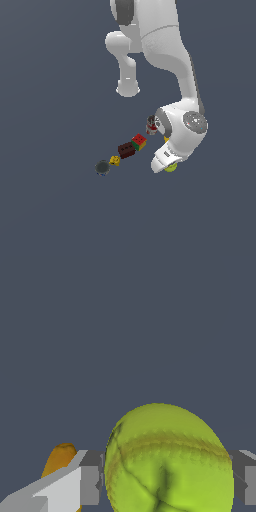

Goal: Pick up a designated object from a clutter of objects.

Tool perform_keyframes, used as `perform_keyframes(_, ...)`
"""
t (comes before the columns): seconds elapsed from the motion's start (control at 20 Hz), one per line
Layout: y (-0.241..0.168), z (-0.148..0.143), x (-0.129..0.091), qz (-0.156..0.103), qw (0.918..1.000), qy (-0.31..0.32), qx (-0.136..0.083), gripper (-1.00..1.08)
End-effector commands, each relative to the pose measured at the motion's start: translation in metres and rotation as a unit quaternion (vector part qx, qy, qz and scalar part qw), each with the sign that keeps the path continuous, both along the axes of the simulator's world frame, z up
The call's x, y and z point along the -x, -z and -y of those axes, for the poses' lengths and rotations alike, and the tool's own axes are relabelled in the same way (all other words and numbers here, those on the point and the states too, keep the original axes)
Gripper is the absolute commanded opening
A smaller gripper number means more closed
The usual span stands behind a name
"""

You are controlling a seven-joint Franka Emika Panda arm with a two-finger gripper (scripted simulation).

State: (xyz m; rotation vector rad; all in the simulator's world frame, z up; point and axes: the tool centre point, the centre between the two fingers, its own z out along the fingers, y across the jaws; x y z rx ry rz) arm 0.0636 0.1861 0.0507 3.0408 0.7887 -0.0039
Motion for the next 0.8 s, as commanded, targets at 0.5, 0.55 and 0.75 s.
perform_keyframes(0.5,-0.076,0.057,0.009,0.001,1.0000,0.000,0.000,-1.00)
perform_keyframes(0.55,-0.086,0.065,0.010,0.001,1.0000,0.000,0.000,-1.00)
perform_keyframes(0.75,-0.127,0.095,0.016,0.001,1.0000,0.000,0.000,-1.00)
